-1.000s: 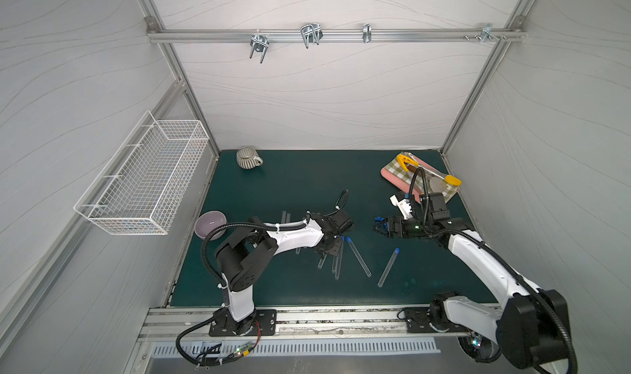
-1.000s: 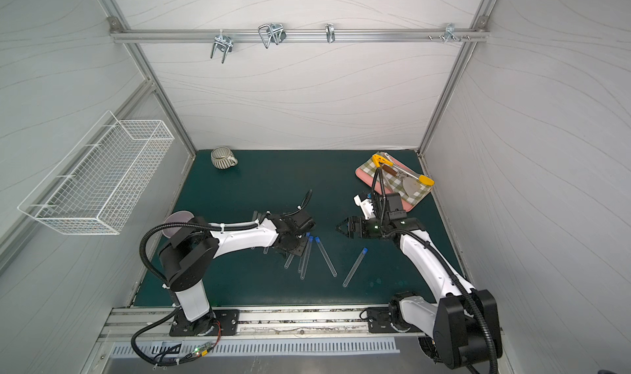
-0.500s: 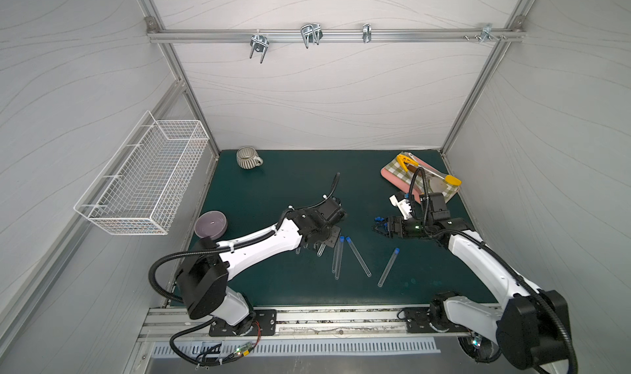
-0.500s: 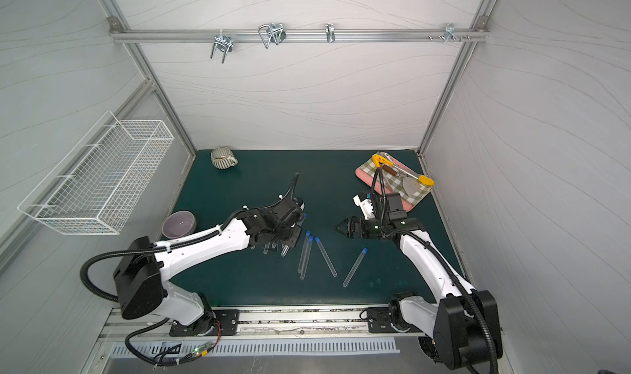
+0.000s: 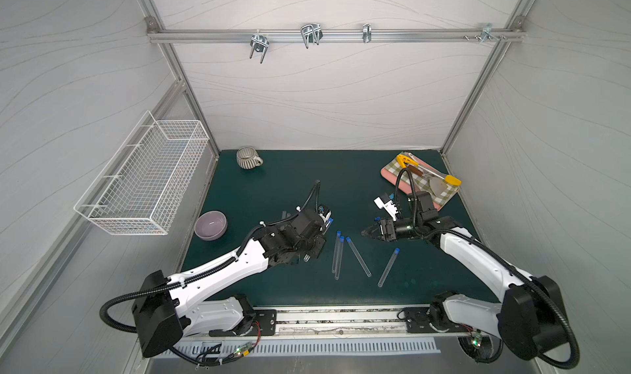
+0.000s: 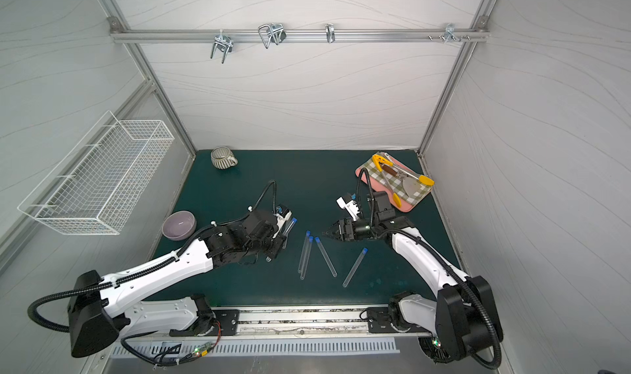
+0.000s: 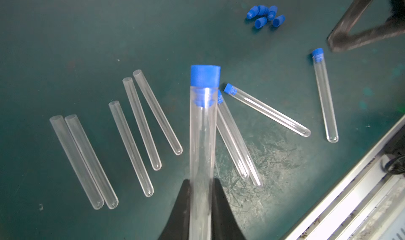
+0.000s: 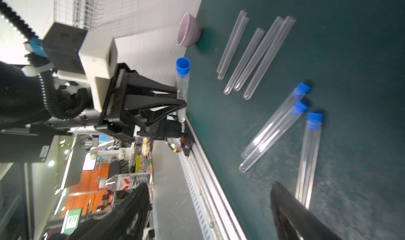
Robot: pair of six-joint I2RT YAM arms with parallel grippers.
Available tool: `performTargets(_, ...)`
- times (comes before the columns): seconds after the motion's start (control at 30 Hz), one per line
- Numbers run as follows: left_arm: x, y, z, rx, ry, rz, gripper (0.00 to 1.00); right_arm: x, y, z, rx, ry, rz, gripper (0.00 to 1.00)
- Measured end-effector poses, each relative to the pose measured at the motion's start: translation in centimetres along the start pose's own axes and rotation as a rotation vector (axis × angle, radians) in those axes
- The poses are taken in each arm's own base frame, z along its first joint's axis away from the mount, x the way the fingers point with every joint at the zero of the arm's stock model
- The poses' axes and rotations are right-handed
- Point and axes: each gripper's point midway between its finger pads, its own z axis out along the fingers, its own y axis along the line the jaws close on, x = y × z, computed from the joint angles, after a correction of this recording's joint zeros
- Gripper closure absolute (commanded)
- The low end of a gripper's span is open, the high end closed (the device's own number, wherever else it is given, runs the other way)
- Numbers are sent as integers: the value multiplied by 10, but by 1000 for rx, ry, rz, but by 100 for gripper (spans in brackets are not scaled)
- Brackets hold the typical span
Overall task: Remove stoppers from test tubes
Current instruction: Pick up the test tube at the center of the board, then open the stopper on the test tube.
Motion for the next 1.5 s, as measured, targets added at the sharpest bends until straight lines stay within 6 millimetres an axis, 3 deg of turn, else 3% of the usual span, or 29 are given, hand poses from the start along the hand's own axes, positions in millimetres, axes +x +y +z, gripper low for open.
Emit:
performTargets(0.17,-2,-20,-2,59,-16,53,96,-3,18,11,-56,37,-46,30)
performTargets(0.6,7,-55,-8,155,-10,159,97,-4,18,31,-74,91,-43,49)
performTargets(1.1,10,-64,-9,185,-9,184,99,-2,19,42,-74,115,-60,73)
performTargets(1.5,12,-63,-8,179,-3,186,100,-3,21,43,-74,115,-71,86)
